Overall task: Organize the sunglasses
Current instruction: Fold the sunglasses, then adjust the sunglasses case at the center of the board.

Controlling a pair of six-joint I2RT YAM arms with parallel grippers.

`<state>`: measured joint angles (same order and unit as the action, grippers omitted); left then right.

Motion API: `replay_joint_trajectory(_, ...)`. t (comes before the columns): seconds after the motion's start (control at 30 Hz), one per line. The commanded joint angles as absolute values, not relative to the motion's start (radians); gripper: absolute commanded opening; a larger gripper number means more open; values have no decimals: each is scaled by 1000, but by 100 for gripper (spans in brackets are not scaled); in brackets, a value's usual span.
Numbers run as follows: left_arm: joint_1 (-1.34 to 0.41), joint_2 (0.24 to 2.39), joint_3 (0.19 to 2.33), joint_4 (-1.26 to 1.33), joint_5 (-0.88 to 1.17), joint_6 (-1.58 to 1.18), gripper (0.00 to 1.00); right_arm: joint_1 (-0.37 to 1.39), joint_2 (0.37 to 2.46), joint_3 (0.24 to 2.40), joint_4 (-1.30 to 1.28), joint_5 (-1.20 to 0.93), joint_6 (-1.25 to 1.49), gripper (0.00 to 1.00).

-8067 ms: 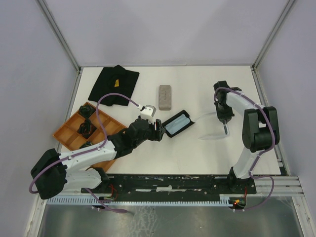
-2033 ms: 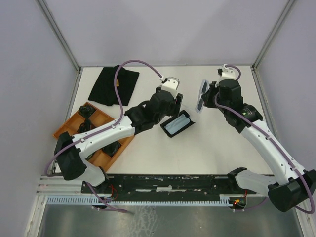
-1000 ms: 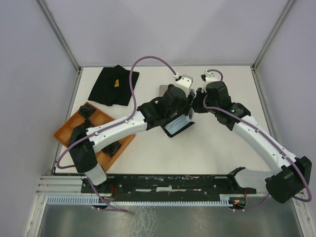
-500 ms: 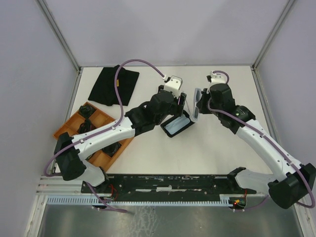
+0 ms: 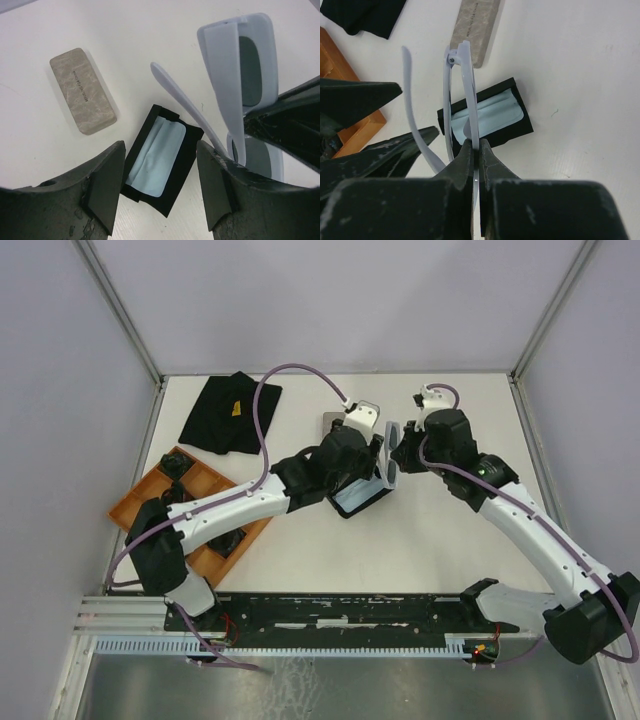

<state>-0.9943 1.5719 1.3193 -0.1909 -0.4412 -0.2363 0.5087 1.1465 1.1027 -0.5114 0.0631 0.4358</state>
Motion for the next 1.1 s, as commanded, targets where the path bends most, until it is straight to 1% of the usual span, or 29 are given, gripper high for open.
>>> replay_joint_trajectory(0.0,-992,1604,1404,-174,-433,-184,66,509,1158,1128,-447,-21,414,0)
replay_joint_trajectory(0.33,-992,1650,1461,-190,-390,-150,67,509,1169,1121,-442,-69,402,0)
replay_joint_trajectory(0.4,-991,1648,1448,-188,-406,-143,68,508,1160,1121,-460,-14,407,0)
replay_joint_trajectory(0.5,-954,1619,1385,-181,-417,-169,69,505,1128,1111,-519,152,428,0)
replay_joint_trajectory(0.57,-899,1585,1309,-146,-351,-208,70,488,1109,1084,-539,202,447,0)
replay_joint_trajectory(0.63,-847,1551,1231,-96,-263,-235,71,464,1104,1056,-552,197,459,0)
replay_joint_trajectory(0.73,-804,1555,1167,-68,-198,-215,73,443,1096,1010,-562,170,470,0)
replay_joint_trajectory(0.97,-784,1647,1170,-50,-109,-120,82,433,1070,947,-576,104,476,0)
replay_joint_trajectory(1.07,-765,1709,1218,-84,-61,-93,82,433,1056,936,-598,97,469,0)
